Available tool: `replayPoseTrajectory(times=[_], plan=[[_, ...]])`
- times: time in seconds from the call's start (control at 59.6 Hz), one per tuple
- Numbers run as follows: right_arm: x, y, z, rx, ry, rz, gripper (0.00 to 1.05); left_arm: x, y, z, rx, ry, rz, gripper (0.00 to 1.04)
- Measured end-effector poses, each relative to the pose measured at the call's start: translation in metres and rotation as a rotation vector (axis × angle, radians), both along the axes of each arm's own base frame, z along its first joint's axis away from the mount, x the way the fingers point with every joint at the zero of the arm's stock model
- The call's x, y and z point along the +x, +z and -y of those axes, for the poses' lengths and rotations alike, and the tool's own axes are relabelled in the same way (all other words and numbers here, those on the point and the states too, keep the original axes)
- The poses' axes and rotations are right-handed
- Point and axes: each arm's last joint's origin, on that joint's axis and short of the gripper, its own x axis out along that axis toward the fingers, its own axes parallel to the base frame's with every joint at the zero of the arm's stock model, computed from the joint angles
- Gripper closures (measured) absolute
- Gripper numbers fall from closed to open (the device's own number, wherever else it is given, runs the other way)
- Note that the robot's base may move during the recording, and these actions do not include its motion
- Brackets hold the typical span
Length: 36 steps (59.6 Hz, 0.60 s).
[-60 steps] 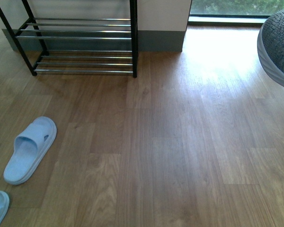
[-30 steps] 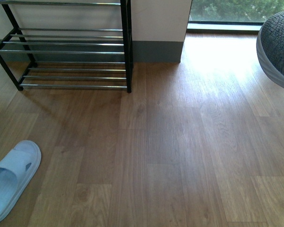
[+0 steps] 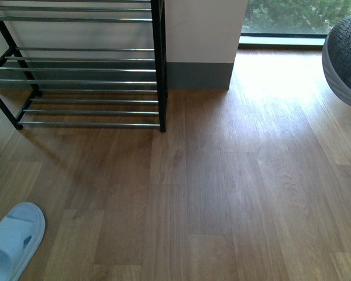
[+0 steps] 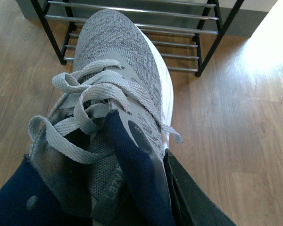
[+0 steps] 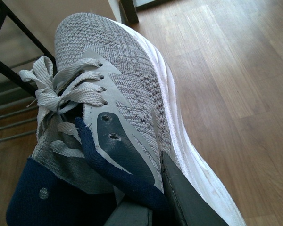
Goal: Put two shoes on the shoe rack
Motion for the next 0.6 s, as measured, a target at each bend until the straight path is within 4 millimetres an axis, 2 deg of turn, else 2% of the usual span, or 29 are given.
replayPoseTrajectory(times=[0.604], plan=[[0.0006,0.0,-0.0021,0.006,0.023,0.002,1.03,0.0001,-0.0001,-0.0007,0.009,0.013,0.0,1.03]])
